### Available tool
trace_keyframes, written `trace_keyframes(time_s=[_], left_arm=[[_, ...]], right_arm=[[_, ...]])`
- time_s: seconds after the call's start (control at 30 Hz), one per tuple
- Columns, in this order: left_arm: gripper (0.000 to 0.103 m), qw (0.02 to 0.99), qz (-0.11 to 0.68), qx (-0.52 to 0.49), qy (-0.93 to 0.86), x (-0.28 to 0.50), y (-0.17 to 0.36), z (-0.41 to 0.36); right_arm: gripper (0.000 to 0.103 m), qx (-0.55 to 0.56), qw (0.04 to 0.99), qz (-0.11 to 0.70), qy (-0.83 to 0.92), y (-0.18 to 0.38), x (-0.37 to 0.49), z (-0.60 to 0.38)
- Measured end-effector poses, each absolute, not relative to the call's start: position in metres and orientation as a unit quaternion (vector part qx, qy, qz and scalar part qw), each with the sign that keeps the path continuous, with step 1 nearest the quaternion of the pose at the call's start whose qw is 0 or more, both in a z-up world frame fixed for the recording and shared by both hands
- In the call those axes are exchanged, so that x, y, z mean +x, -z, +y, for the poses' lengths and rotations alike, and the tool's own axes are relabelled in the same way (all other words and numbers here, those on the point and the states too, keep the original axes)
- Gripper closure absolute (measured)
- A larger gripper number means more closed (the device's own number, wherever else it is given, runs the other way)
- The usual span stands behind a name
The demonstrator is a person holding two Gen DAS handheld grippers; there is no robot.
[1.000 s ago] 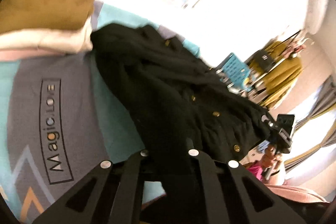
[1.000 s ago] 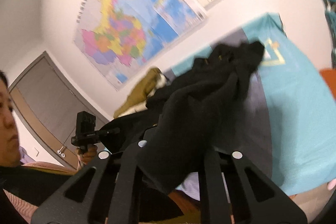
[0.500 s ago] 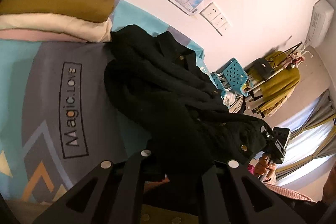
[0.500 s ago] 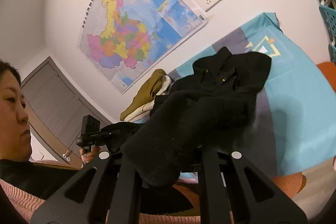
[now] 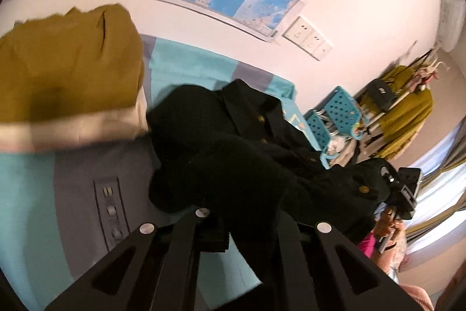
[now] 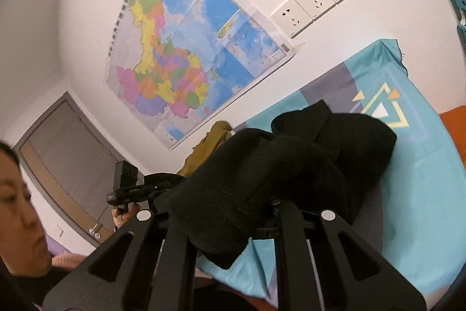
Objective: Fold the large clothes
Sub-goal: 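Lower the folded coat onto the bed and press it flat with both grippers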
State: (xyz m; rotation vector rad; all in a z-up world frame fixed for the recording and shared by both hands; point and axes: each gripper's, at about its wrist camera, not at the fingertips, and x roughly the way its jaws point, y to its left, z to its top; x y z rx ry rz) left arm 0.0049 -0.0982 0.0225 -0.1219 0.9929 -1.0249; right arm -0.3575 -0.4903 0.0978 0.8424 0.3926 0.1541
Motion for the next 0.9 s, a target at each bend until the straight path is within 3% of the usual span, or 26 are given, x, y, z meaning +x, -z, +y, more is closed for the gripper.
trace_keyframes(time_s=[0.37, 0.67, 0.9], left_arm=[[0.098, 0.752, 0.487, -0.016, 0.444, 0.084, -0.039, -0.183], [0.097, 0.734, 0.546, 0.001, 0.403, 0.151, 0.001, -0.235], [0.094, 0.716, 0.589, -0.005, 0.376, 0.183, 0.036, -0.253]], right_arm=[[0.093, 0.453, 0.865, 0.212, -0.035, -0.080, -0.280, -0.562], [0.091, 0.504, 0.821, 0.268, 0.013, -0.021, -0.224, -0.615], [0.081, 0.525, 0.796, 0.299, 0.038, 0.009, -0.197, -0.630]])
